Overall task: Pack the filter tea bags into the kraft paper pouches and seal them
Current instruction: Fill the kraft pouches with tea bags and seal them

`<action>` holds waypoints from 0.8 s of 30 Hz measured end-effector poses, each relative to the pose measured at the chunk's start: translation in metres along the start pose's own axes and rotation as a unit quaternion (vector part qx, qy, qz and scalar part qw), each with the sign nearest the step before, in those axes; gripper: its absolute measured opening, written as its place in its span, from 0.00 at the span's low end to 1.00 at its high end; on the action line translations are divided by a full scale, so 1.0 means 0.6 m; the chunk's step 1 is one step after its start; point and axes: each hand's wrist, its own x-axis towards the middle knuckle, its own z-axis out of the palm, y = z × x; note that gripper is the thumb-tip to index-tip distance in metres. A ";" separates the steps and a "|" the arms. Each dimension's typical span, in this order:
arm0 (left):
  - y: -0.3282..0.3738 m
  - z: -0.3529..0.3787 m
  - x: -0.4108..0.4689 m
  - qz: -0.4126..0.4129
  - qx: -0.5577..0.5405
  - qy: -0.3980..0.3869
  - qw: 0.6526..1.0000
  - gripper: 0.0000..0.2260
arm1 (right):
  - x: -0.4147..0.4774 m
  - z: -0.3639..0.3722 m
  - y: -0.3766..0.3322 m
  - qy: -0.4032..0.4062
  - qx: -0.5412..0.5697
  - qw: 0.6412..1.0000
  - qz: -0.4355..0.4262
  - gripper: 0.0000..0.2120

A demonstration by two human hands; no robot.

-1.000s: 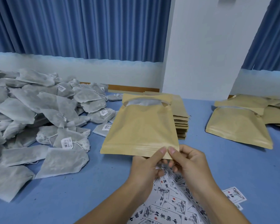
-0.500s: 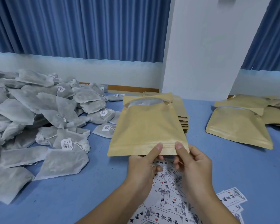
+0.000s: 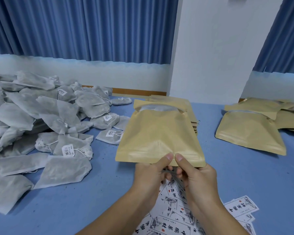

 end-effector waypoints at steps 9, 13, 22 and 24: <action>0.008 -0.004 0.001 0.048 -0.054 0.020 0.997 0.05 | 0.005 -0.005 -0.016 0.048 0.027 0.998 -0.036 0.06; 0.012 -0.007 0.001 0.051 -0.035 -0.049 0.997 0.12 | 0.000 0.000 -0.018 -0.003 0.032 0.999 0.000 0.04; 0.027 -0.026 0.019 0.066 -0.046 -0.031 0.996 0.12 | 0.008 -0.015 -0.040 0.028 0.102 0.994 -0.018 0.05; 0.026 -0.027 0.020 0.069 -0.006 -0.019 0.997 0.15 | 0.007 -0.011 -0.035 0.032 0.094 0.995 -0.024 0.03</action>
